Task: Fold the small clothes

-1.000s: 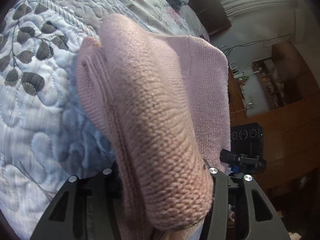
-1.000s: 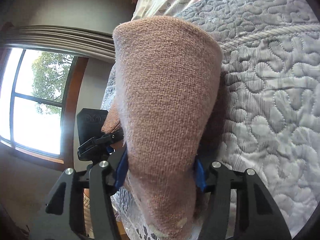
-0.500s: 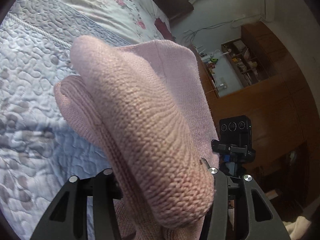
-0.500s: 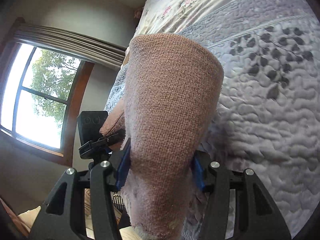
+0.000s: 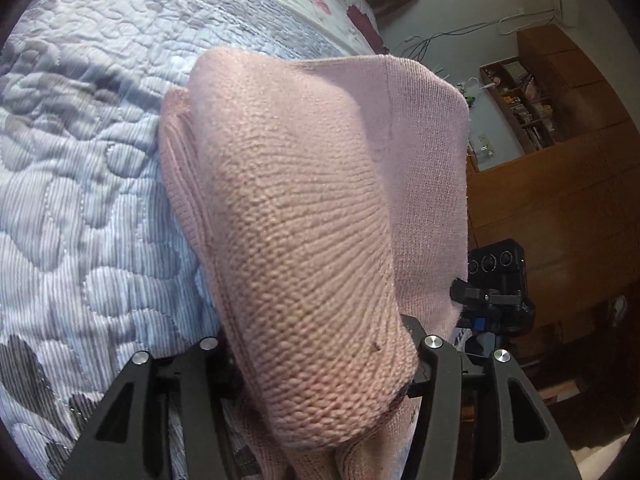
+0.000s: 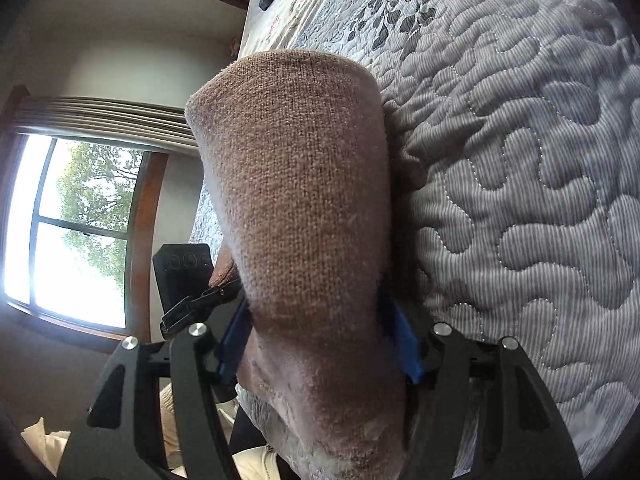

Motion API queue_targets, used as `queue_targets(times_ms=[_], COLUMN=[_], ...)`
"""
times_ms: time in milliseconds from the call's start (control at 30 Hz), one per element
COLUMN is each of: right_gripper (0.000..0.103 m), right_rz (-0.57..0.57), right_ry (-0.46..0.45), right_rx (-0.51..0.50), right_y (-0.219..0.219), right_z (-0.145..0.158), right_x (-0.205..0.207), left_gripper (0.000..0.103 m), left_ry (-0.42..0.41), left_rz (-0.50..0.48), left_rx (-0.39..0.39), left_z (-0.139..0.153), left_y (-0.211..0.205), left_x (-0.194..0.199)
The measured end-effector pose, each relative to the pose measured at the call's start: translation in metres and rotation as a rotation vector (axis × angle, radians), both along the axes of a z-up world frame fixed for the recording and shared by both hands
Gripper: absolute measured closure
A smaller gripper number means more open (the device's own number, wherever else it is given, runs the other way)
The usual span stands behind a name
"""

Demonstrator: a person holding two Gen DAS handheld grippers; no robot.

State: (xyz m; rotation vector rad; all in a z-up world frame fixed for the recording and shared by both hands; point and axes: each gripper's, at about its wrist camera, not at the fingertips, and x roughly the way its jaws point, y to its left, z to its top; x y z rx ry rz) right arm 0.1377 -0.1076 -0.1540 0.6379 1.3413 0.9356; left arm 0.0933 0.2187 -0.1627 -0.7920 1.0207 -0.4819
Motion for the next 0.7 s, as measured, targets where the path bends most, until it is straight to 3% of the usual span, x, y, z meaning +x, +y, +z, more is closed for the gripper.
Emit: queue_targets(times_ms=[200, 367, 433, 567, 700], right_gripper=[0.034, 0.034, 0.036, 0.054, 0.056], right_rz=[0.022, 0.033, 0.026, 0.007, -0.009], right_ry=[-0.089, -0.109, -0.103, -0.117, -0.117], right_rx=[-0.125, -0.193, -0.204, -0.260, -0.289], right_y=[0.002, -0.001, -0.002, -0.002, 0.000], right_z=[0.030, 0.032, 0.029, 0.024, 0.018], right_x=[-0.022, -0.056, -0.069, -0.087, -0.096], left_gripper=[0.046, 0.046, 0.044, 0.044, 0.044], left_ry=[0.000, -0.057, -0.088, -0.097, -0.043], left_rz=[0.014, 0.037, 0.038, 0.027, 0.029], left_rx=[0.120, 0.173, 0.211, 0.305, 0.359], left_z=[0.021, 0.045, 0.055, 0.057, 0.040], left_y=[0.006, 0.000, -0.009, -0.029, -0.034], left_x=[-0.031, -0.073, -0.086, -0.094, -0.088])
